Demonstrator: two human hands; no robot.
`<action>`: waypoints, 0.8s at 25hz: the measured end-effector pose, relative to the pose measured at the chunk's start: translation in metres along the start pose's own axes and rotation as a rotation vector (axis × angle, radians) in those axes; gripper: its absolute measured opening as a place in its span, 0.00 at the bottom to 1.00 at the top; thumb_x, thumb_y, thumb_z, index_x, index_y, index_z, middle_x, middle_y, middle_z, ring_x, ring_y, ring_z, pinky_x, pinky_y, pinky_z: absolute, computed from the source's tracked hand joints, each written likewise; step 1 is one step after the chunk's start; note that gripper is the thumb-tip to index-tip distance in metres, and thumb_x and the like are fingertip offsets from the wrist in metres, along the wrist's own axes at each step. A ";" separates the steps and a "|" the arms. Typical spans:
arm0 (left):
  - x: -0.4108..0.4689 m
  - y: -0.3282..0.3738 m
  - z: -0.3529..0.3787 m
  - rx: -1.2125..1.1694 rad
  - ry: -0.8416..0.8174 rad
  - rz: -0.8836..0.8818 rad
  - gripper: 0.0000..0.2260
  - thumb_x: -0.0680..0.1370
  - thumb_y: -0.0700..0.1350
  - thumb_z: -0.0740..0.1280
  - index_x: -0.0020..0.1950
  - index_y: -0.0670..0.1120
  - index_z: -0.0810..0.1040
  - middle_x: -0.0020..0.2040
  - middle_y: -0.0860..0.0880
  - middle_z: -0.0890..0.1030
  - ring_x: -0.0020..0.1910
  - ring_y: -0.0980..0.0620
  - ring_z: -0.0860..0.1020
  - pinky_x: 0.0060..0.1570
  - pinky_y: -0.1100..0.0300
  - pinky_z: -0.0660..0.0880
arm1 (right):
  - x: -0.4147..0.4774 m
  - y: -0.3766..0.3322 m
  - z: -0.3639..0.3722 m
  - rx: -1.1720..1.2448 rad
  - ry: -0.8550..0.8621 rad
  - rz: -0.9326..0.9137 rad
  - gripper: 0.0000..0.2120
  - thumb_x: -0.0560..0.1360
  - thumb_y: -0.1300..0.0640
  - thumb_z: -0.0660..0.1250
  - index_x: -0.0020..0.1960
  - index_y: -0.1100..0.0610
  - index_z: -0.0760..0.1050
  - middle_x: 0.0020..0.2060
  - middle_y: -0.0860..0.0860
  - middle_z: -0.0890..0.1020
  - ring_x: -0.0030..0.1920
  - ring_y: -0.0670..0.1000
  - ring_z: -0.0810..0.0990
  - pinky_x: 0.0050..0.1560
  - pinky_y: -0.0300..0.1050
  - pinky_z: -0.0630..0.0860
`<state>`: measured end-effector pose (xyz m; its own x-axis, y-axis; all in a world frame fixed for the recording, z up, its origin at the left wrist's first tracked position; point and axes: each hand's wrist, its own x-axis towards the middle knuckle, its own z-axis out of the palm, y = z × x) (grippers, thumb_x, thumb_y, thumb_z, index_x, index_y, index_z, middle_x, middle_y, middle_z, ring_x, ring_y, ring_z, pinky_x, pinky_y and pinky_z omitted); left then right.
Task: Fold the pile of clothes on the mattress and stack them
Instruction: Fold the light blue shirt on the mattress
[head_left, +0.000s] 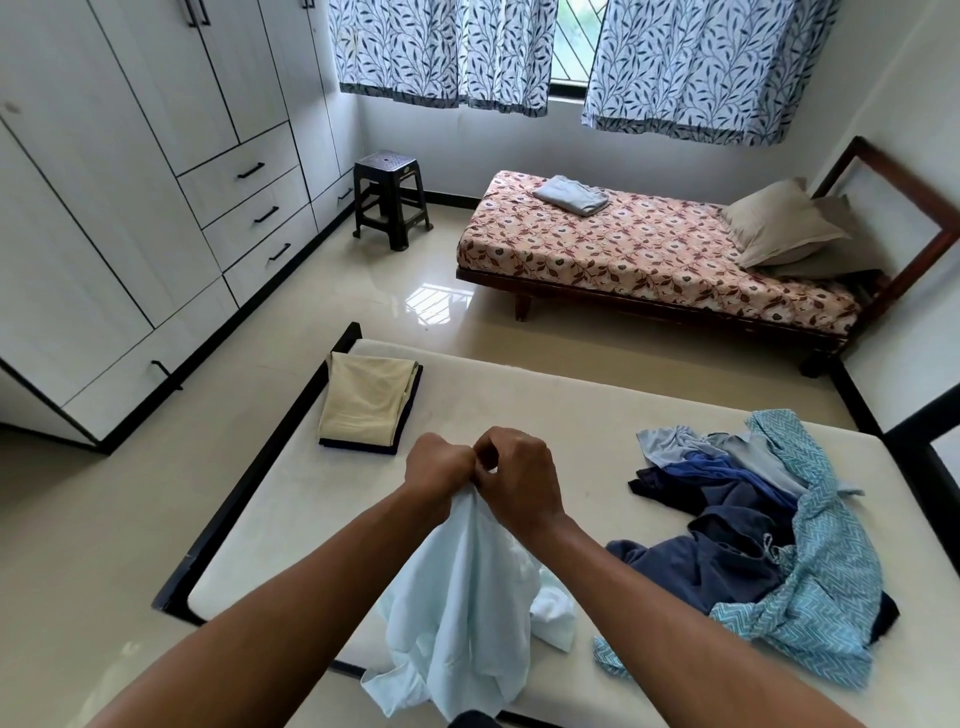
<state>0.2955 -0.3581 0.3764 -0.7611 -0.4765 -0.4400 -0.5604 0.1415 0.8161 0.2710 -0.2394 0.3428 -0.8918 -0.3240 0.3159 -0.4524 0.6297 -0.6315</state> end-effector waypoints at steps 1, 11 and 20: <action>0.002 -0.001 0.000 0.007 -0.006 0.021 0.07 0.70 0.34 0.68 0.34 0.40 0.73 0.32 0.45 0.70 0.33 0.49 0.69 0.33 0.56 0.66 | 0.003 -0.002 -0.001 0.087 -0.007 0.107 0.04 0.70 0.57 0.72 0.38 0.56 0.82 0.34 0.49 0.84 0.35 0.50 0.81 0.38 0.47 0.79; 0.021 0.020 -0.025 -0.039 -0.234 0.245 0.04 0.79 0.39 0.73 0.45 0.40 0.85 0.39 0.45 0.83 0.39 0.52 0.78 0.36 0.64 0.75 | 0.017 0.015 -0.045 0.904 -0.422 0.653 0.21 0.78 0.46 0.74 0.58 0.64 0.80 0.45 0.54 0.85 0.46 0.52 0.84 0.53 0.49 0.82; 0.046 0.022 -0.044 -0.114 -0.365 0.160 0.06 0.80 0.42 0.71 0.52 0.40 0.84 0.47 0.41 0.84 0.41 0.50 0.82 0.38 0.61 0.79 | 0.028 0.017 -0.069 0.479 -0.413 0.233 0.07 0.76 0.58 0.75 0.40 0.55 0.82 0.34 0.48 0.80 0.36 0.47 0.77 0.39 0.46 0.75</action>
<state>0.2631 -0.4154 0.3904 -0.9130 -0.1143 -0.3916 -0.4014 0.0815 0.9122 0.2385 -0.1892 0.3900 -0.8472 -0.5211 -0.1035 -0.1111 0.3643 -0.9246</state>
